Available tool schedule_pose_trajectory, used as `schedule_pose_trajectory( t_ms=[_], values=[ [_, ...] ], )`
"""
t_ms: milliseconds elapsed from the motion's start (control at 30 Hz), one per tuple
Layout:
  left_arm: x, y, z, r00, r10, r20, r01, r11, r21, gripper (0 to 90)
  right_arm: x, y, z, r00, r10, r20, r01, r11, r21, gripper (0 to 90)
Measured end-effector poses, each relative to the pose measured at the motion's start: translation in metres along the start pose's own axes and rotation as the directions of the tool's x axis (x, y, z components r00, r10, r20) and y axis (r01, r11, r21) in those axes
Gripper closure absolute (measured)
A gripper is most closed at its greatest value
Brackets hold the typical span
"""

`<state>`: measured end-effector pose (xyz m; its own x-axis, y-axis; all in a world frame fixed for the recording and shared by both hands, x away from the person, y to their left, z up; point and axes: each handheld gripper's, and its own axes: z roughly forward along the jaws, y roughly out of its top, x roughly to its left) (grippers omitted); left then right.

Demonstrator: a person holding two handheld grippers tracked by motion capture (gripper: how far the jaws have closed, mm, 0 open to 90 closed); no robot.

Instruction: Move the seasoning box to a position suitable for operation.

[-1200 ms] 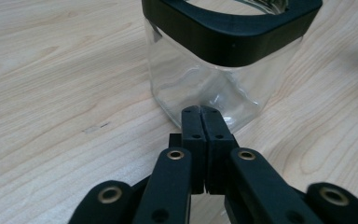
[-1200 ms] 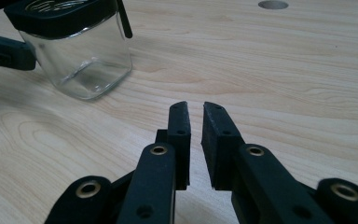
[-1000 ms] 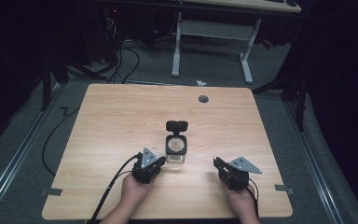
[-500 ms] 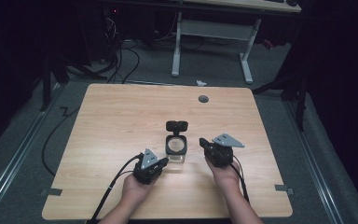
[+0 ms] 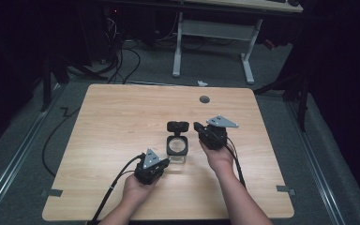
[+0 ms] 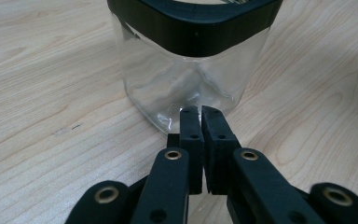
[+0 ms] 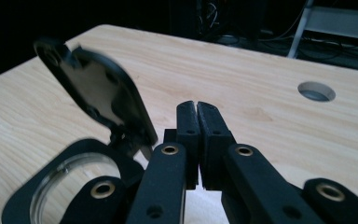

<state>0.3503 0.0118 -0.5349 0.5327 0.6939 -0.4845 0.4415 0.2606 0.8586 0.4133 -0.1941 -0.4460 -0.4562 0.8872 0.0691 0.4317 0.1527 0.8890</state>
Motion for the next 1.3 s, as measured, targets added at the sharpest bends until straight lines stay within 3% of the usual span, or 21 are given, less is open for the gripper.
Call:
schedule_pose_trajectory(
  t_ms=[400, 600, 1100, 1300],
  values=[
    [0.0, 0.0, 0.0, 1.0, 0.001, 0.004, -0.001, 1.0, 0.002, 87.9, 0.012, 0.038, 0.006, 0.9989, -0.042, -0.02, 0.041, 0.998, -0.055, 88.2],
    [0.0, 0.0, 0.0, 1.0, 0.003, 0.006, -0.003, 1.0, 0.003, 88.0, 0.021, 0.045, 0.009, 0.9979, -0.054, -0.036, 0.052, 0.997, -0.061, 88.0],
    [0.0, -0.001, -0.001, 0.9999, 0.012, 0.006, -0.012, 0.9999, 0.004, 88.1, 0.03, 0.034, 0.007, 0.996, -0.075, -0.048, 0.073, 0.997, -0.039, 87.9],
    [-0.001, -0.001, -0.001, 0.9999, 0.013, 0.009, -0.013, 0.9999, 0.001, 88.5, 0.036, 0.012, 0.0, 0.9943, -0.083, -0.066, 0.082, 0.996, -0.022, 87.3]
  ],
)
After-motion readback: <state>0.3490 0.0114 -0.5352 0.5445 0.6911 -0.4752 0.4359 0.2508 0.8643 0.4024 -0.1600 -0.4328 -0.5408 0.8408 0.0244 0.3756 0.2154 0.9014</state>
